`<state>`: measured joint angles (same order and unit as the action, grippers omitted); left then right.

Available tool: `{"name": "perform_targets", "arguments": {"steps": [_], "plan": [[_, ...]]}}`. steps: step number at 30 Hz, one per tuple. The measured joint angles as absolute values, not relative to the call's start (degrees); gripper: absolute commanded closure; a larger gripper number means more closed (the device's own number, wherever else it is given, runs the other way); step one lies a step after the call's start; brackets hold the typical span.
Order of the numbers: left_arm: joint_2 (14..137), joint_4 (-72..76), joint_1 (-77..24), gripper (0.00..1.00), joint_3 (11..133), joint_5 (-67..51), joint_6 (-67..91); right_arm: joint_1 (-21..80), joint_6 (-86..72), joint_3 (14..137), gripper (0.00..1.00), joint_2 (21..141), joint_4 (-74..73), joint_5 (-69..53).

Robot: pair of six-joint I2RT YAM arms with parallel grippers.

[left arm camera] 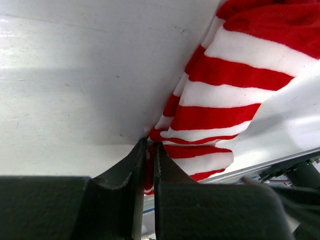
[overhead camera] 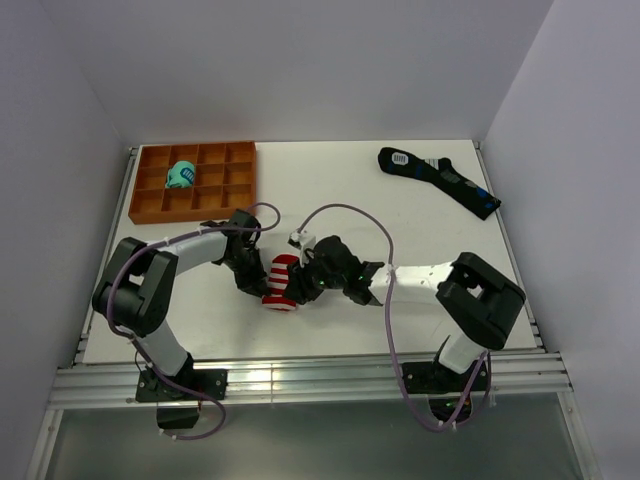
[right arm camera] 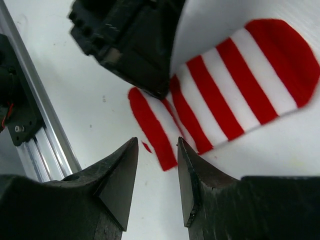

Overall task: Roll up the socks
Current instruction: Roll the sock at the center of the board.

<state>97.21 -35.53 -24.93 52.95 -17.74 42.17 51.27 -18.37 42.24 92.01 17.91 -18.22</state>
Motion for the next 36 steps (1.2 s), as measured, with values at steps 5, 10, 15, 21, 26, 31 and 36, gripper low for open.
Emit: {"name": "perform_targets", "arguments": {"steps": [5, 10, 15, 21, 26, 31, 36], "plan": [[97.82, -36.23, -24.84, 0.98, 53.58, -18.20, 41.36, 54.74, -16.01, 44.88, 0.55, 93.32, 16.97, -15.77], [98.10, -36.34, -24.82, 0.98, 53.71, -18.72, 41.21, 56.80, -13.67, 48.38, 0.55, 96.18, 15.00, -13.69], [98.21, -36.34, -24.82, 0.98, 53.71, -19.14, 41.19, 57.67, -12.29, 48.82, 0.53, 97.45, 13.82, -12.27], [98.54, -36.42, -24.82, 0.98, 53.80, -19.90, 41.19, 58.30, -11.79, 48.73, 0.53, 97.58, 13.41, -9.93], [99.11, -36.93, -24.75, 0.98, 54.33, -20.23, 41.19, 60.07, -11.42, 48.36, 0.52, 97.60, 13.30, -7.75], [99.31, -36.99, -24.58, 0.98, 54.37, -20.75, 41.21, 61.45, -11.44, 46.78, 0.52, 97.60, 14.46, -5.85], [99.61, -37.06, -24.45, 0.98, 54.43, -21.23, 41.23, 62.52, -11.44, 46.63, 0.50, 97.60, 14.57, -3.25]]}}
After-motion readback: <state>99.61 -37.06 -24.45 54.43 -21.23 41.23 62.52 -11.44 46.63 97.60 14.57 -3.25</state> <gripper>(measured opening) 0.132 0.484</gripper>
